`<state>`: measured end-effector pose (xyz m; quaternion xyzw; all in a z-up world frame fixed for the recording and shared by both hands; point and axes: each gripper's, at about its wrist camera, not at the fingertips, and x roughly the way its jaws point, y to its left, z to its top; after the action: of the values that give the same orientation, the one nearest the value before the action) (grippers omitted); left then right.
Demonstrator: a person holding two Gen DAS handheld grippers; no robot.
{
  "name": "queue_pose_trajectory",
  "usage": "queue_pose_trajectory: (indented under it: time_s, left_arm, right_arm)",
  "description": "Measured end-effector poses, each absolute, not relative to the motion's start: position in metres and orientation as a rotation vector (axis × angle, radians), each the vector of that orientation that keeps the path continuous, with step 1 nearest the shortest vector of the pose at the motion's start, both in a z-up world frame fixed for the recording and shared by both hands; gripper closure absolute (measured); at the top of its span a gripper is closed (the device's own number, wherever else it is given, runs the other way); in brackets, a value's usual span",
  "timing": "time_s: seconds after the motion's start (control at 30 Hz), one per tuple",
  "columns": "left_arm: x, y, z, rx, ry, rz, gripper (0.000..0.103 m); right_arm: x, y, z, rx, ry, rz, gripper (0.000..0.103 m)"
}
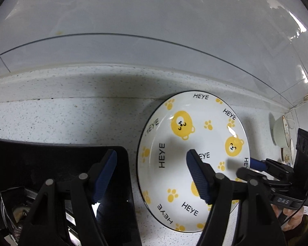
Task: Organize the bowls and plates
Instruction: 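Close the right gripper on the small bear plate rim while the left gripper grips it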
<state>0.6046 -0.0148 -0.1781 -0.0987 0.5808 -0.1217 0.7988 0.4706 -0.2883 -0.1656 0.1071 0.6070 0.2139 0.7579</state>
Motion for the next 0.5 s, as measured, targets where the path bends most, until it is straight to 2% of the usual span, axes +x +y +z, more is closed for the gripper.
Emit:
queue_pose_trajectory:
  time_s: [0.13, 0.5]
  left_arm:
    - [0.605, -0.021, -0.18, -0.211, 1.246, -0.28, 0.035]
    - [0.598, -0.047, -0.192, -0.228, 1.275, -0.339, 0.048]
  right_arm:
    - [0.474, -0.291, -0.176, 0.227, 1.351, 0.455, 0.085]
    - [0.478, -0.295, -0.175, 0.211, 1.335, 0.458, 0.086]
